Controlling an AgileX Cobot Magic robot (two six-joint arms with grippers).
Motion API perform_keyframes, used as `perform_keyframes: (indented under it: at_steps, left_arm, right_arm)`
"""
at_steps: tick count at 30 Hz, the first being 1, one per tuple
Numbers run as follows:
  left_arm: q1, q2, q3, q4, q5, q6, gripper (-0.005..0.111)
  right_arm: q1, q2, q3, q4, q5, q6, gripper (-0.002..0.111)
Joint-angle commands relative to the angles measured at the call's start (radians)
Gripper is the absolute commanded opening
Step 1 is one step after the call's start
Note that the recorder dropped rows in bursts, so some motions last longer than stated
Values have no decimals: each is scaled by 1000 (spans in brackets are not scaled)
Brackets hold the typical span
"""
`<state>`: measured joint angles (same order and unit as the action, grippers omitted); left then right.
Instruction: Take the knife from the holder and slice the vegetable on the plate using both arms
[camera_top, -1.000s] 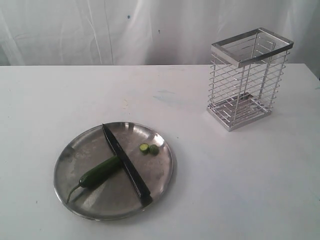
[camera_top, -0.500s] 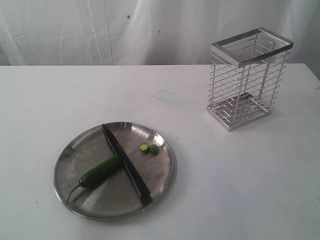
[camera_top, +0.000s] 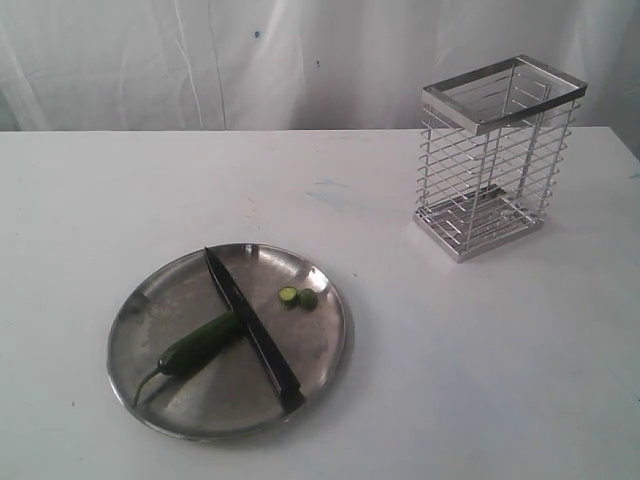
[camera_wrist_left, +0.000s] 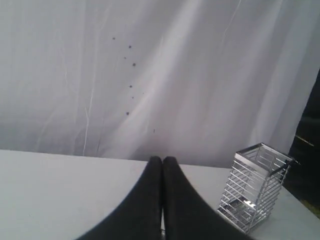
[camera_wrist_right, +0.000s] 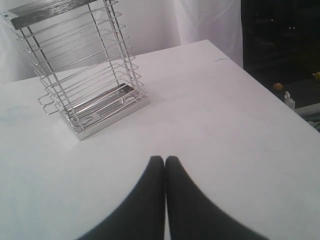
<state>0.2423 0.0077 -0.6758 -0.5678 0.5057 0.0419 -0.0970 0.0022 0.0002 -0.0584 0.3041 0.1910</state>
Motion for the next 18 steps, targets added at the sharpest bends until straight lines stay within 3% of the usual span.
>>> perform_keyframes:
  at_steps: [1, 5, 9, 12, 18]
  left_arm:
    - [-9, -8, 9, 24, 35, 70, 0]
    - [-38, -8, 57, 44, 21, 89, 0]
    - [-196, -8, 129, 93, -96, 93, 0]
    - [-269, -8, 168, 165, -123, 93, 0]
    - [-275, 14, 228, 248, -119, 273, 0]
  right_arm:
    - [-4, -2, 0, 2, -14, 3, 0]
    - [-4, -2, 0, 2, -14, 3, 0]
    - [-4, -2, 0, 2, -14, 3, 0]
    - [-4, -2, 0, 2, -14, 3, 0]
    - [-4, -2, 0, 2, -14, 3, 0]
